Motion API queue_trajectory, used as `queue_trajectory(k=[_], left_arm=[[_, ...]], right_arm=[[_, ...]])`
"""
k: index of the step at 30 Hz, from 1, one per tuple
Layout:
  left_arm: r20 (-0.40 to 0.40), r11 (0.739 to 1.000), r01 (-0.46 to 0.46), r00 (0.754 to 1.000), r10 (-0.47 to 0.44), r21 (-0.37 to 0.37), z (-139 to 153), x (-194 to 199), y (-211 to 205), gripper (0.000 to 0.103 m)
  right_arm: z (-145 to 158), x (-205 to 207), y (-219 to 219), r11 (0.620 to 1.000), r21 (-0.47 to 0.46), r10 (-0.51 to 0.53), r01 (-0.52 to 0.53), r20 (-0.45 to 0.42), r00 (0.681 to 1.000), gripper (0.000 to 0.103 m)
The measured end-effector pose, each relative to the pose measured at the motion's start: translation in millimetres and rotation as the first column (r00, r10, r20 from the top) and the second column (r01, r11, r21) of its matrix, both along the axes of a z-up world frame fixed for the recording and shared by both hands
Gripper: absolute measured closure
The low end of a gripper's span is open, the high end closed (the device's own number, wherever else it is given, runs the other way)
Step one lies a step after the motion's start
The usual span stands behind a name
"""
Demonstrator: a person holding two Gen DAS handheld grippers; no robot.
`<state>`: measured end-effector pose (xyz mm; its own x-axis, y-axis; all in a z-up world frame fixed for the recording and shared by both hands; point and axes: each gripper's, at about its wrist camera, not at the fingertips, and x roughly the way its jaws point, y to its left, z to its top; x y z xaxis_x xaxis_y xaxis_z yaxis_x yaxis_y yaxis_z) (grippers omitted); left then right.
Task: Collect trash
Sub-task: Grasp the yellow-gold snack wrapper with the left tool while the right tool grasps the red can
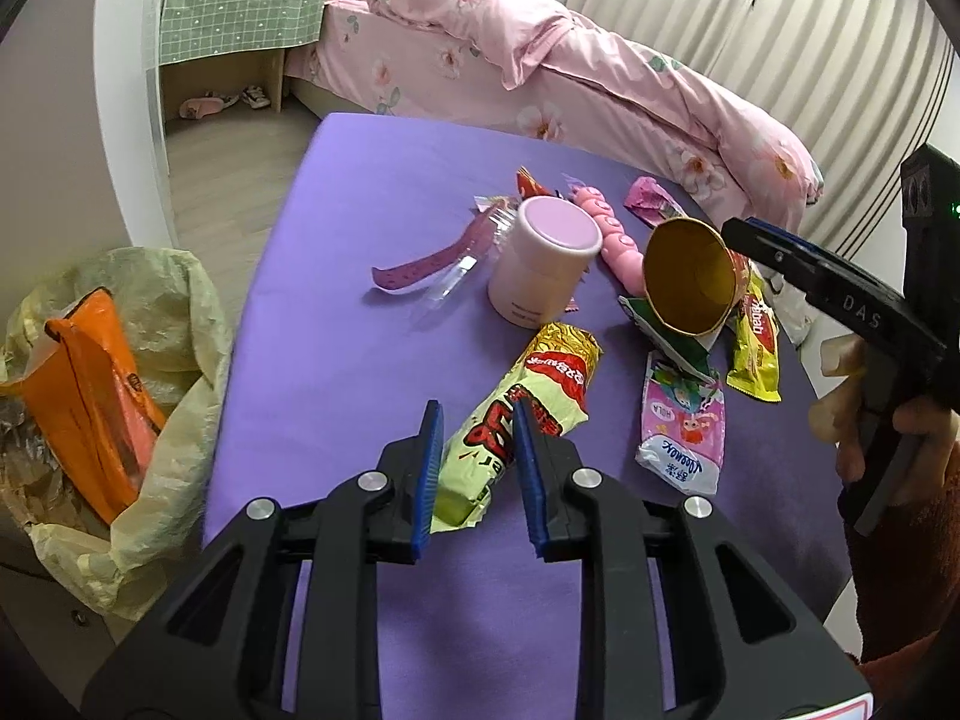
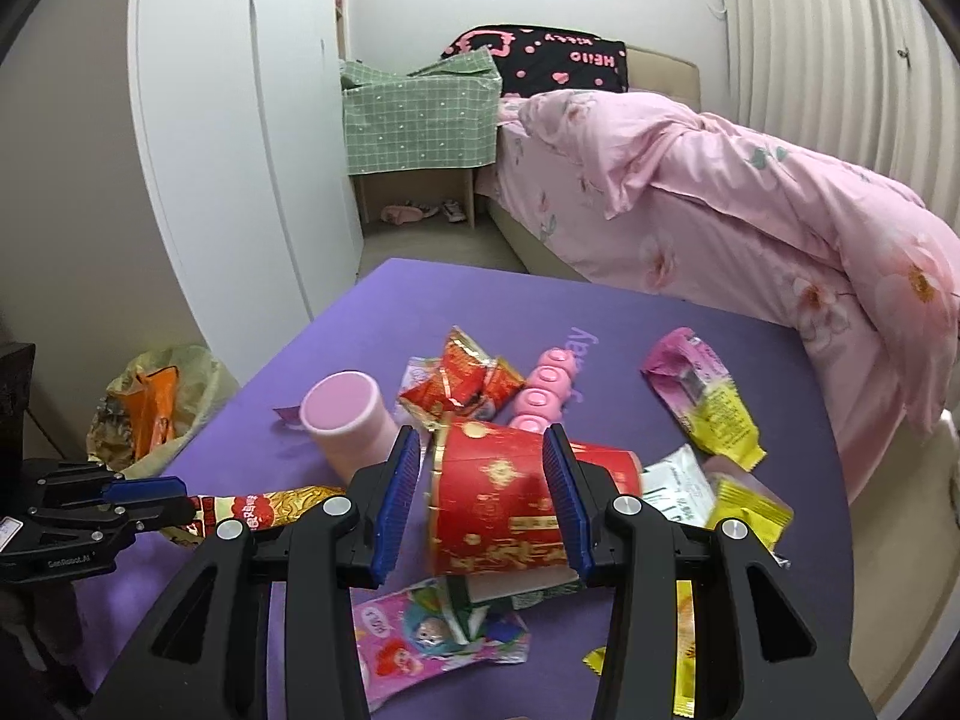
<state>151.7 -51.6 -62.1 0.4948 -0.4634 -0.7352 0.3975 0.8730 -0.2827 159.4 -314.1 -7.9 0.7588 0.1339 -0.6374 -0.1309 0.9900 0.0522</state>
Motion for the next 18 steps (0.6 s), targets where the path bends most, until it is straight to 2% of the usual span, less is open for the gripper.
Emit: queue_trajectory(k=[3, 6, 8, 18], left_arm=[[0.002, 1.0, -0.004, 1.0, 0.004, -0.005, 1, -1, 3, 0.08], [0.005, 1.0, 0.003, 1.0, -0.003, -0.009, 2, -3, 5, 0.079], [0.006, 1.0, 0.013, 1.0, -0.013, -0.006, 3, -5, 3, 0.078], [0.022, 0.995, 0.099, 0.995, -0.1, 0.026, 5, -23, 0, 0.072]], right_arm=[[-6, 3, 12, 0.999, -0.032, 0.018, -0.019, -0.02, 1.0, 0.063], [-10, 0, 23, 0.989, -0.147, 0.001, -0.003, -0.015, 1.0, 0.063], [-11, -4, 22, 0.985, -0.173, -0.011, 0.007, -0.021, 1.0, 0.063], [-36, -54, -39, 0.983, -0.11, -0.156, 0.146, -0.093, 0.983, 0.063]])
